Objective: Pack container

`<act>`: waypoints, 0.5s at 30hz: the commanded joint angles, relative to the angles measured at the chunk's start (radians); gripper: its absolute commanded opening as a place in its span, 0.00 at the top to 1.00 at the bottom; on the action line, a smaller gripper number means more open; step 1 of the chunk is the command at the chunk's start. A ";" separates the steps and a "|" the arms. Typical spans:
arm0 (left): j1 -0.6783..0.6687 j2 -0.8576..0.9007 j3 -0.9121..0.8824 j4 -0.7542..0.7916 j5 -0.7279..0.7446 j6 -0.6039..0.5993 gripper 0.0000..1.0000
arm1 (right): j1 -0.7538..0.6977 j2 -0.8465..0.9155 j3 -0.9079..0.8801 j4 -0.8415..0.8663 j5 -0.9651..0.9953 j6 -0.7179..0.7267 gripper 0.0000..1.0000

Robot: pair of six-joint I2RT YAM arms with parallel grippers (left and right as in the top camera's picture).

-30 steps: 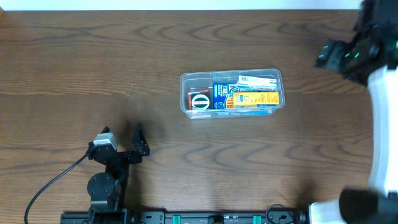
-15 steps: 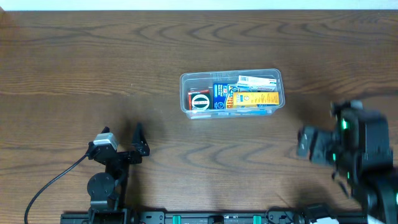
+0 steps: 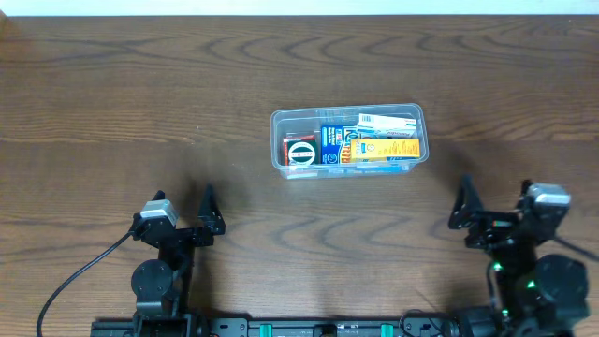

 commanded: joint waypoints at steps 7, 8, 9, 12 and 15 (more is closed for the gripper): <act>-0.004 -0.007 -0.015 -0.036 0.011 0.014 0.02 | -0.008 -0.117 -0.332 0.291 -0.187 -0.213 0.01; -0.004 -0.007 -0.015 -0.036 0.011 0.014 0.02 | -0.008 -0.122 -0.357 0.322 -0.187 -0.213 0.01; -0.004 -0.007 -0.015 -0.037 0.011 0.014 0.02 | -0.008 -0.127 -0.375 0.340 -0.187 -0.213 0.01; -0.004 -0.007 -0.015 -0.037 0.011 0.014 0.02 | -0.008 -0.142 -0.423 0.380 -0.187 -0.213 0.01; -0.004 -0.007 -0.015 -0.037 0.011 0.014 0.02 | -0.008 -0.162 -0.463 0.386 -0.187 -0.213 0.01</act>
